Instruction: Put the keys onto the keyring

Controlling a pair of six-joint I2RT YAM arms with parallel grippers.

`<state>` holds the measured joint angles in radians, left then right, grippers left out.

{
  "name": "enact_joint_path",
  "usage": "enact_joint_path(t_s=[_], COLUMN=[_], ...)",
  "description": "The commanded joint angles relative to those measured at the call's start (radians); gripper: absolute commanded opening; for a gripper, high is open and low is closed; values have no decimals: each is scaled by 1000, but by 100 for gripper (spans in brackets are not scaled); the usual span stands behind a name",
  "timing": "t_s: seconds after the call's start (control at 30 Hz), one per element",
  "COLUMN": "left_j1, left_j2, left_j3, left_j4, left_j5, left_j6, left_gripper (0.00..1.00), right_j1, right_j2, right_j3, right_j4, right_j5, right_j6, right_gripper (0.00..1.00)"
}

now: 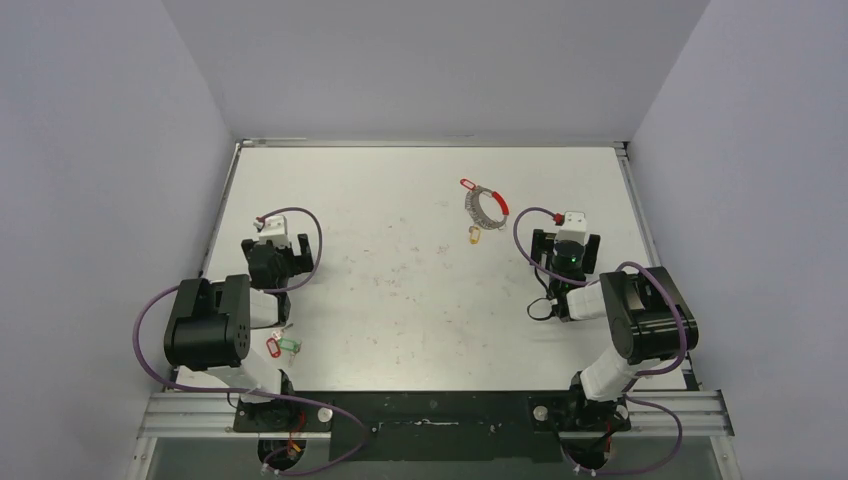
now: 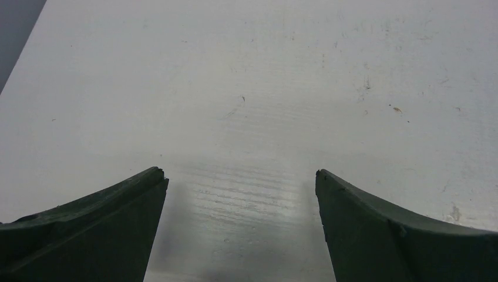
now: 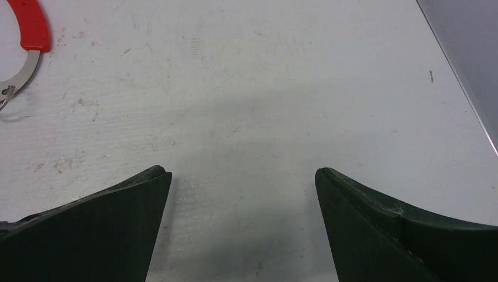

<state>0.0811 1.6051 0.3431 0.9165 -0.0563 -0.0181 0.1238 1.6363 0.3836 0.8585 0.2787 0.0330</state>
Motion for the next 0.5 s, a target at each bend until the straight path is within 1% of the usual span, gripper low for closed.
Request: enact_joint_path(t_s=[0.0, 0.3, 0.37, 0.4, 0.43, 0.47], left_j1=[-1, -4, -13, -20, -26, -26], left_j2=[7, 3, -31, -75, -138, -199], left_j3=[25, 19, 29, 46, 76, 130], left_j4=[30, 37, 5, -91, -214, -381], left_j5=[-5, -10, -12, -17, -24, -24], left_j6=[-6, 0, 12, 13, -5, -40], left_gripper=[97, 97, 97, 97, 97, 97], right_j1=[-7, -6, -7, -5, -3, -2], right_j2=[-12, -12, -16, -36, -91, -158], right_j3=[23, 23, 26, 41, 76, 137], right_j4=[40, 39, 40, -8, -107, -286], right_j5=[-12, -13, 1, 27, 36, 48], right_j6=[-4, -4, 0, 7, 14, 50], right_gripper=[100, 100, 100, 100, 100, 100])
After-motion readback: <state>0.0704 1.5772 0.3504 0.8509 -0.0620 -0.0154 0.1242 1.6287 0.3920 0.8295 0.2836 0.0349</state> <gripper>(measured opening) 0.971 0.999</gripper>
